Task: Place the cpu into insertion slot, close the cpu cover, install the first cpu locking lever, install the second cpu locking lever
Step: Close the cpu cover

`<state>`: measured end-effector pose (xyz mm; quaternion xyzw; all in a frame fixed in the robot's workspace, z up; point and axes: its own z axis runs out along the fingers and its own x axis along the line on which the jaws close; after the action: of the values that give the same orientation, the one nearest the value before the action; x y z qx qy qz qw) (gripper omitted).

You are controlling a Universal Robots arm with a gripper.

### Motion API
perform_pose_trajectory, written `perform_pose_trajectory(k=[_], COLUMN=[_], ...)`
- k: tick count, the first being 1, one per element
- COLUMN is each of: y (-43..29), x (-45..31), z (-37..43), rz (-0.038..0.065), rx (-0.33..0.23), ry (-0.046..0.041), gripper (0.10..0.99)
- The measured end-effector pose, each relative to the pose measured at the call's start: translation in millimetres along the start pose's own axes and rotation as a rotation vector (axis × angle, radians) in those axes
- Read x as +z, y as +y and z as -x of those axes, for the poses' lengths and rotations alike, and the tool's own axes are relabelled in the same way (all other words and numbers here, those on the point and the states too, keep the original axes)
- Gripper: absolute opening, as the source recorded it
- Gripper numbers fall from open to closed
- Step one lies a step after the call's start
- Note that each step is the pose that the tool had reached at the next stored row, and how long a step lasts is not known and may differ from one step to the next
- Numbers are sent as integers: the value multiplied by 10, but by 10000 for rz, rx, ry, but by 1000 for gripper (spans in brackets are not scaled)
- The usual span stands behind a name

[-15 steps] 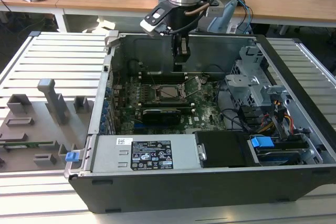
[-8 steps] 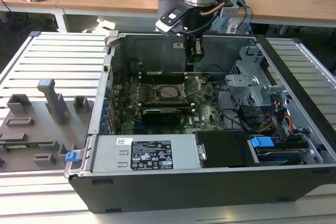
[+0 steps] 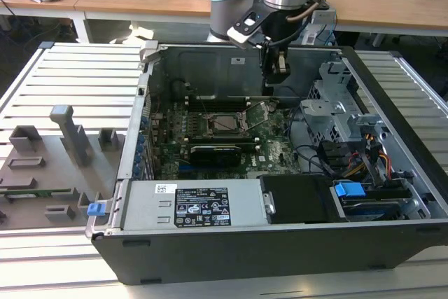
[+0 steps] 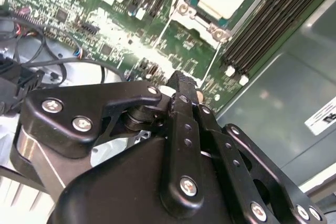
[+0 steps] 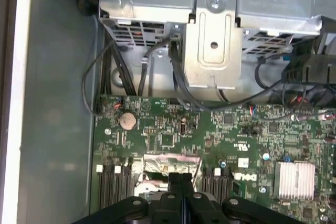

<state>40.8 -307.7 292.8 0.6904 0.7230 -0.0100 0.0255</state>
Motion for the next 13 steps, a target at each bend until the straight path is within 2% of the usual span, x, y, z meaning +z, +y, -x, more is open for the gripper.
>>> perform_pose_trajectory(k=[5,9,13], y=[150,355,478], x=[2,8,10], z=[2,9,14], rz=[-2,-3,-6], rx=[2,0,0], ry=[-8,-8,-8], gripper=[106,106,106])
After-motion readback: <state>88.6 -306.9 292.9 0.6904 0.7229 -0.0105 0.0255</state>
